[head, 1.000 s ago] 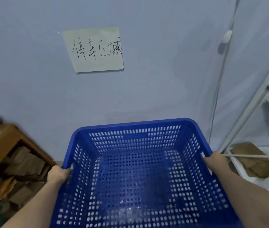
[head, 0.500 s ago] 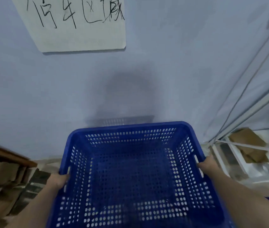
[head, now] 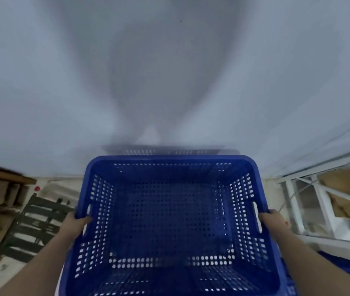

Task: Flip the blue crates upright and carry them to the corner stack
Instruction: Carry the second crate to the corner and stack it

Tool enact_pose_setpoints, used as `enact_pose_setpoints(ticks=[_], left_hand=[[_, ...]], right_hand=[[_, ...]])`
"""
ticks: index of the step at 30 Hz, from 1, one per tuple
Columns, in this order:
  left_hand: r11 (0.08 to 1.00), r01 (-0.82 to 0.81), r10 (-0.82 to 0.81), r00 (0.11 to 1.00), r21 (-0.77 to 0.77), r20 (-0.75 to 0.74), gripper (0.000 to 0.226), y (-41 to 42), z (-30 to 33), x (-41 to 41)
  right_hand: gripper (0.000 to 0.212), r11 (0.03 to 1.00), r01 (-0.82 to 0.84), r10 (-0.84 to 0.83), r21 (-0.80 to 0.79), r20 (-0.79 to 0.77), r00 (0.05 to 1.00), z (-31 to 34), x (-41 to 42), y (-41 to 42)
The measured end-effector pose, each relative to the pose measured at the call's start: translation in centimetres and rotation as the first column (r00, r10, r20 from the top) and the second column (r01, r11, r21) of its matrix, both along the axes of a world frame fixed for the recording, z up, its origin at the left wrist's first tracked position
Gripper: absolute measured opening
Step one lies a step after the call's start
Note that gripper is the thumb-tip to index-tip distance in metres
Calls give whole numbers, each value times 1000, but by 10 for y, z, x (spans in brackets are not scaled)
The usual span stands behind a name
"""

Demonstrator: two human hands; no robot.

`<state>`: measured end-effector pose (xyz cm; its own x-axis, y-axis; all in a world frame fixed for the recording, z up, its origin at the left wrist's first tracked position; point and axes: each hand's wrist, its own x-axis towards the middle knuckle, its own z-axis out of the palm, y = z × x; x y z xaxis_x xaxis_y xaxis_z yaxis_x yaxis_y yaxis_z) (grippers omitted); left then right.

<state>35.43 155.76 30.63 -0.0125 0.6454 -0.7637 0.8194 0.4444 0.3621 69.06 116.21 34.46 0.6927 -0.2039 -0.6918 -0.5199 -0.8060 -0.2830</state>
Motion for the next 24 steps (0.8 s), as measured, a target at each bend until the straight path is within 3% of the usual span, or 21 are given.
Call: enact_pose_setpoints(ticks=[11, 20, 24], left_hand=[[1000, -3, 3, 1000, 24, -5, 63, 23, -49, 55], [995, 74, -71, 996, 71, -53, 56, 20, -69, 52], [994, 88, -84, 994, 65, -66, 52, 19, -60, 58]], right_hand=[[41, 992, 94, -92, 88, -26, 995, -72, 48, 23], [35, 999, 10, -8, -36, 40, 999, -117, 47, 8], [38, 998, 47, -47, 43, 9, 999, -111, 51, 10]])
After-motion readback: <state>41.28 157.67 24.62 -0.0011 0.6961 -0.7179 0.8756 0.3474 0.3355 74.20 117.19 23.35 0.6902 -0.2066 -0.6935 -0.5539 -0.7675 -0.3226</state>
